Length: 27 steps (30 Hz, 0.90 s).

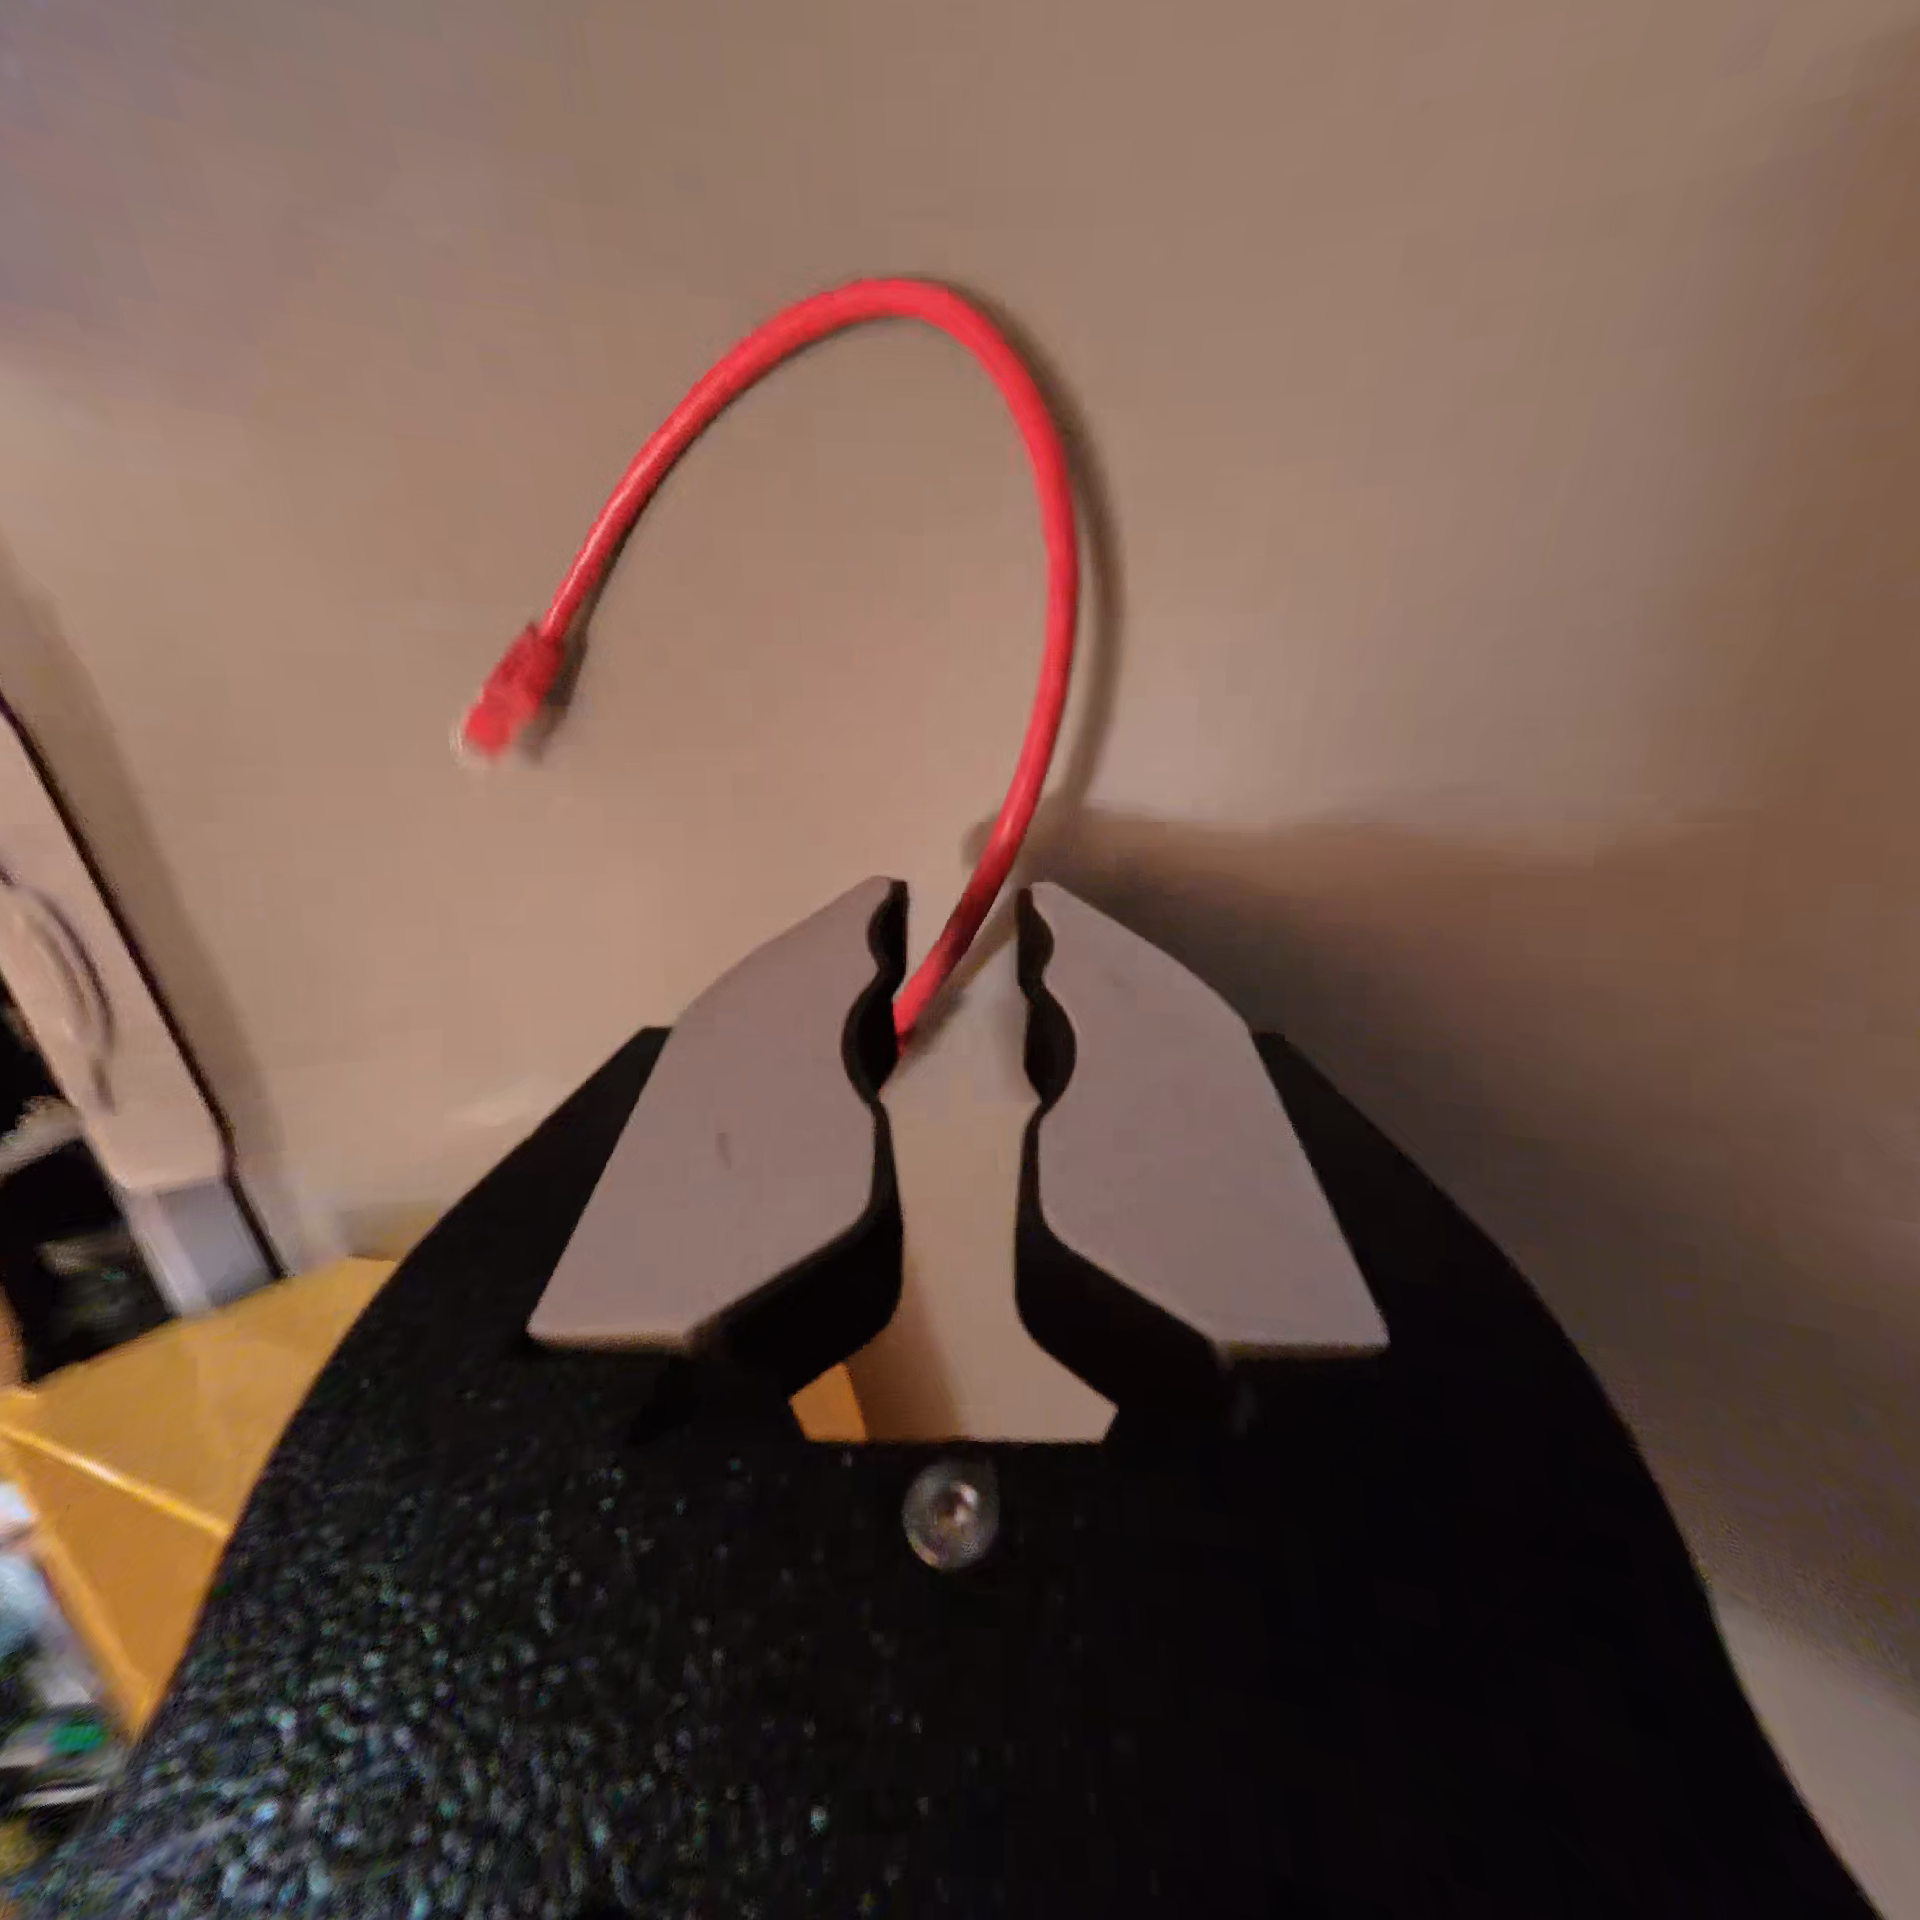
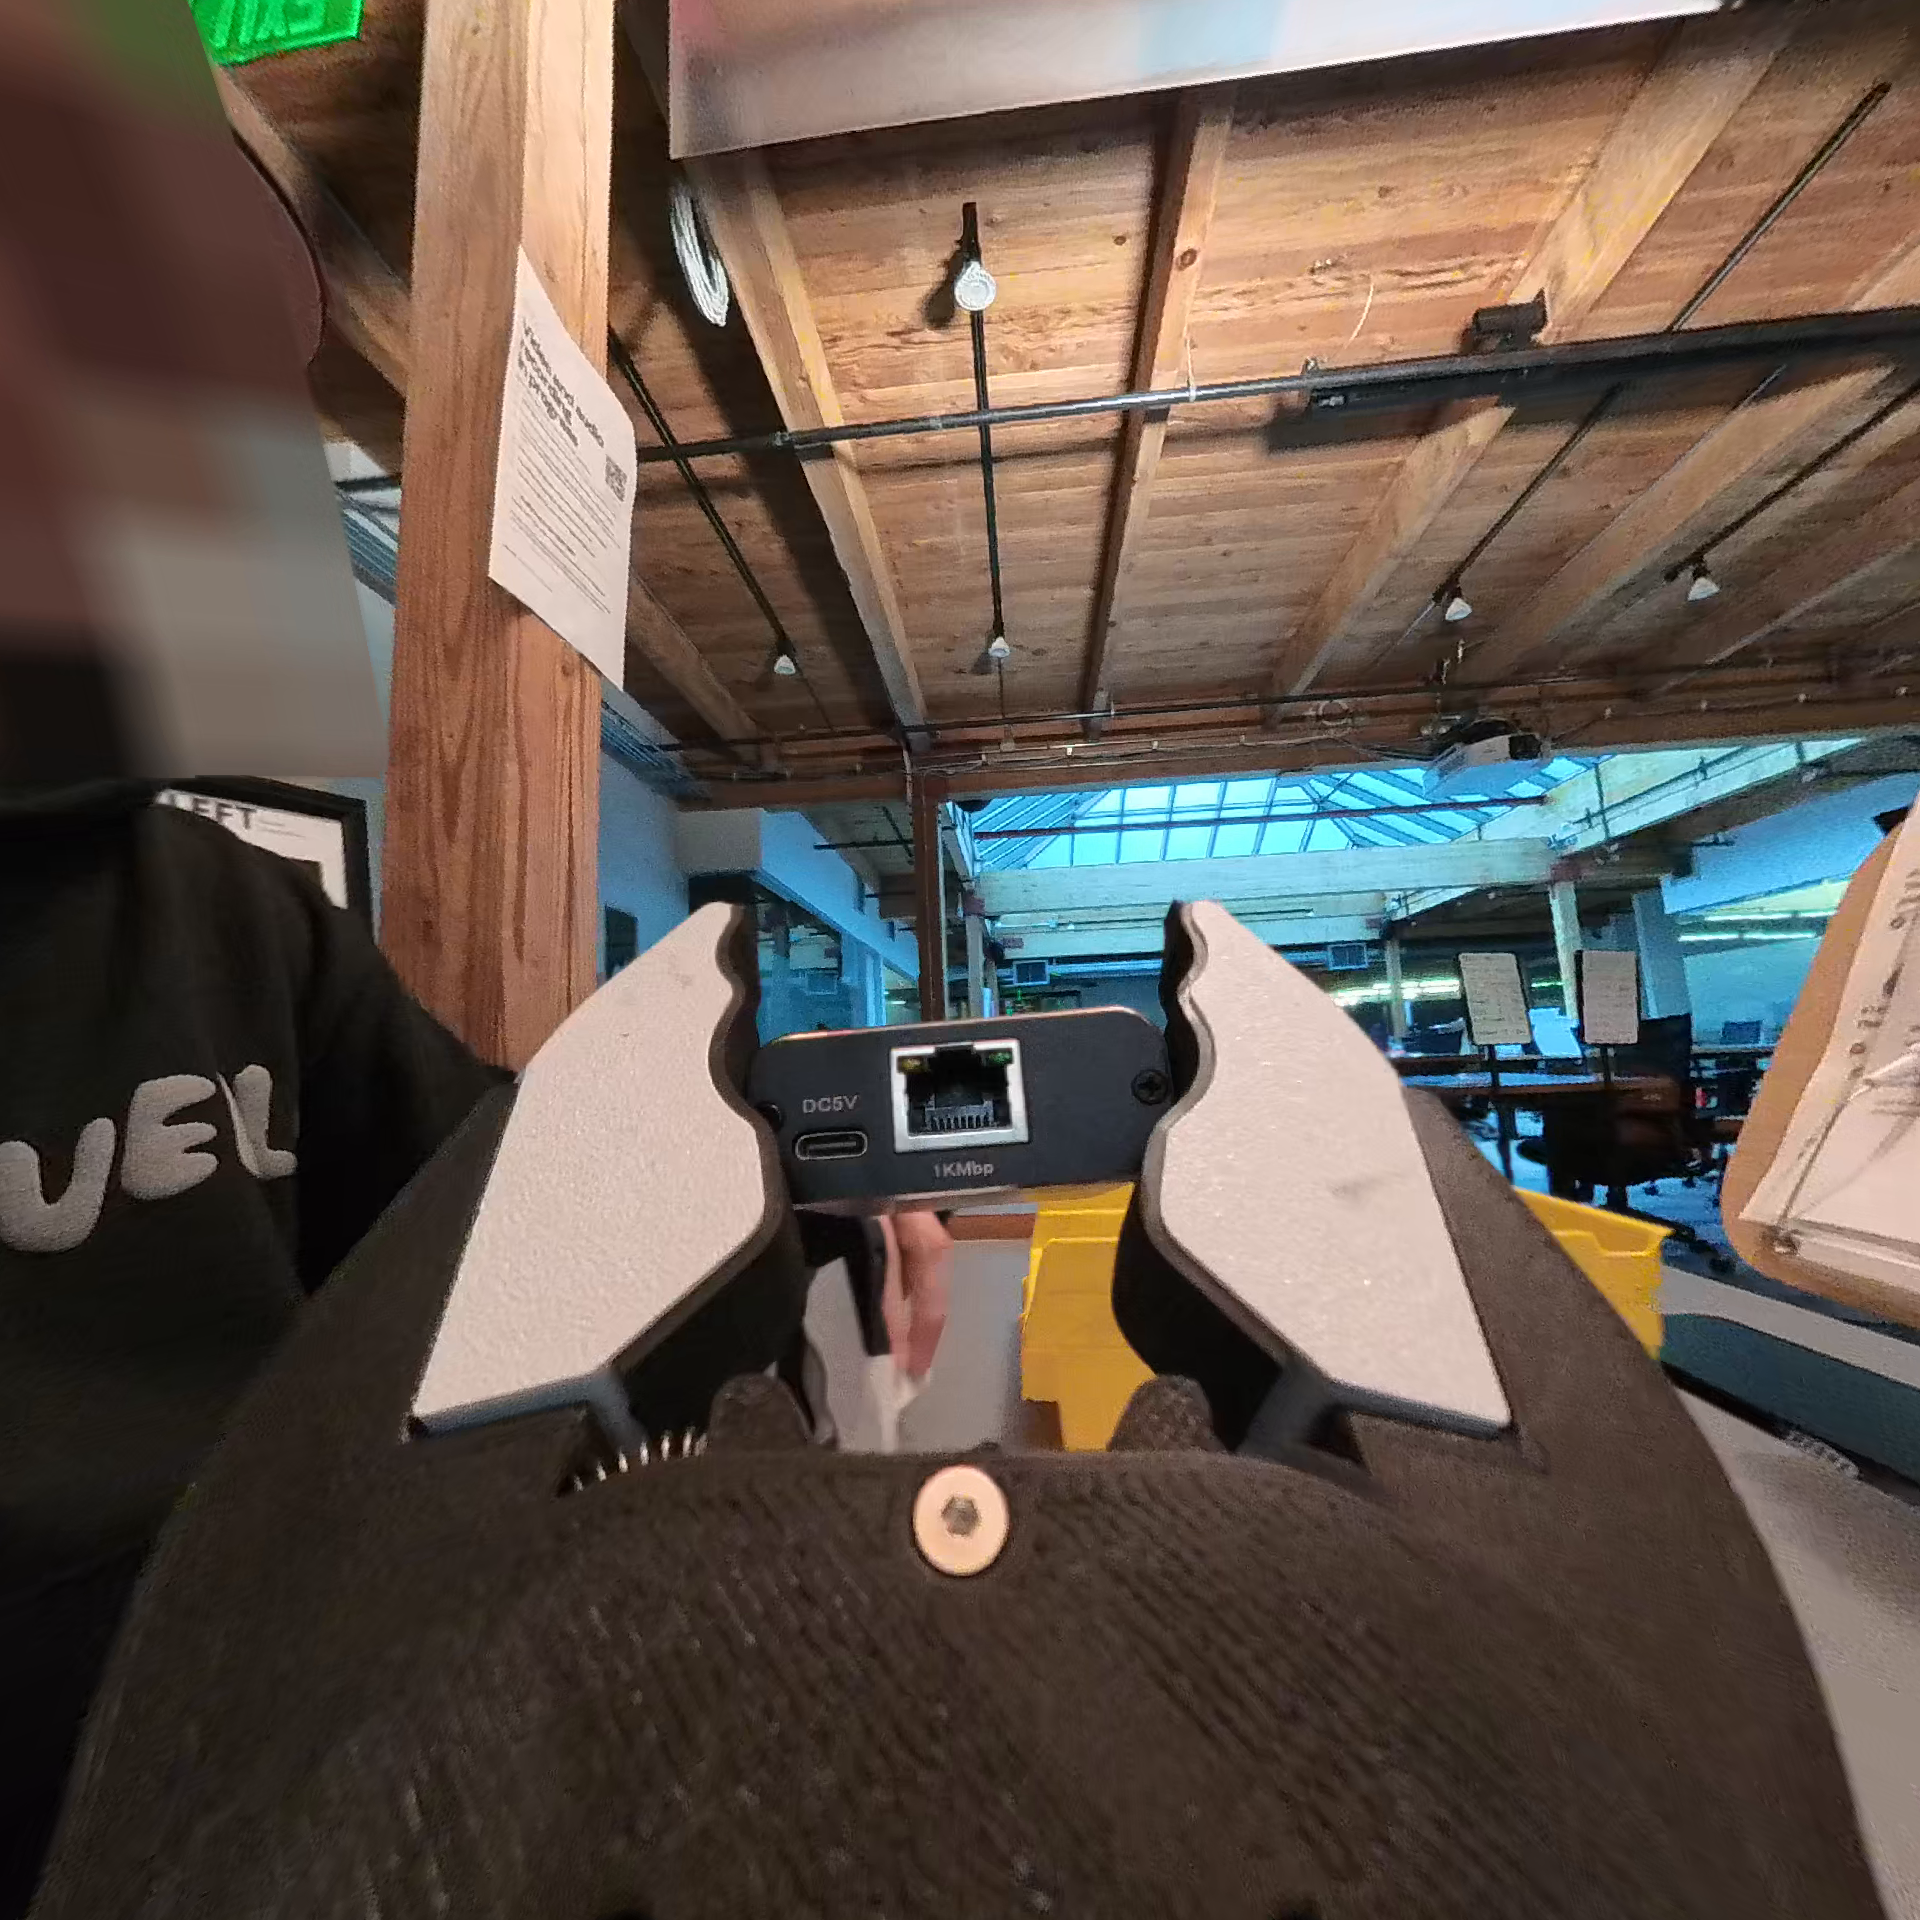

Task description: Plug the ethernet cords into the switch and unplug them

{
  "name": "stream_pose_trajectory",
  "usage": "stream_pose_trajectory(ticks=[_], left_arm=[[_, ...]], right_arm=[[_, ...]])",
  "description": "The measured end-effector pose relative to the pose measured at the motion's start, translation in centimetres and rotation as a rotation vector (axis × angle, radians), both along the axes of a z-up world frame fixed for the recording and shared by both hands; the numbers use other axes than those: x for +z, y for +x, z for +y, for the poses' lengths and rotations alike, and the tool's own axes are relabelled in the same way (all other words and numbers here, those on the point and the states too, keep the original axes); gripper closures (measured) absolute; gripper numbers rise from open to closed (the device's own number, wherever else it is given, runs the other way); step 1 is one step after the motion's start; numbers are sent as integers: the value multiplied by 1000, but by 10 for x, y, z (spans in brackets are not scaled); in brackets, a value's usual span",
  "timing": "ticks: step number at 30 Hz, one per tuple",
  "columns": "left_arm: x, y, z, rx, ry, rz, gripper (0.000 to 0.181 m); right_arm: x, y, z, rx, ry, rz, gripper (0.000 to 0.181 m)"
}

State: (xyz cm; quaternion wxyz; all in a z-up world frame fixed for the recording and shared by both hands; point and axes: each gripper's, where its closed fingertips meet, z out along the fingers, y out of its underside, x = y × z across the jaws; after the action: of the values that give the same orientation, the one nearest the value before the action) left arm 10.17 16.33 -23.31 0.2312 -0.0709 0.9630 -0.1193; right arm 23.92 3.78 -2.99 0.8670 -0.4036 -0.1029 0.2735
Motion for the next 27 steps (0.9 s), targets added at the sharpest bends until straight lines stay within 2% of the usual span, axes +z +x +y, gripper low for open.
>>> stream_pose_trajectory(ticks=[2,4,6,8,10,12,14,16,18,20,22,27], left_arm=[[19,6,-19,132,-269,33,145],[51,23,-50,317,-683,77,137],[81,42,-76,461,-1151,220,125],[109,56,-92,481,-1570,424,118],[119,66,-98,451,-1800,607,121],[121,69,-102,406,-1900,717,123],[124,73,-98,400,-1965,761,136],[124,74,-90,415,-1972,779,148],[118,76,-83,524,-1896,819,153],[107,78,-76,638,-1749,791,156],[107,77,-72,683,-1679,802,157],[113,76,-72,714,-1677,838,157]], right_arm=[[-4,-7,9,28,-19,-6,106],[-5,-18,15,59,-22,-28,106],[-9,-33,26,70,-54,-82,106],[-14,-52,36,104,-91,-139,106],[-23,-69,48,112,-134,-202,106],[-34,-81,59,93,-193,-283,106],[-51,-85,71,25,-271,-389,106],[-56,-83,75,-31,-289,-429,107],[-68,-80,82,-94,-353,-496,106],[-89,-74,91,-212,-442,-649,107],[-97,-71,97,-307,-478,-727,106],[-88,-69,99,-374,-449,-647,106]])
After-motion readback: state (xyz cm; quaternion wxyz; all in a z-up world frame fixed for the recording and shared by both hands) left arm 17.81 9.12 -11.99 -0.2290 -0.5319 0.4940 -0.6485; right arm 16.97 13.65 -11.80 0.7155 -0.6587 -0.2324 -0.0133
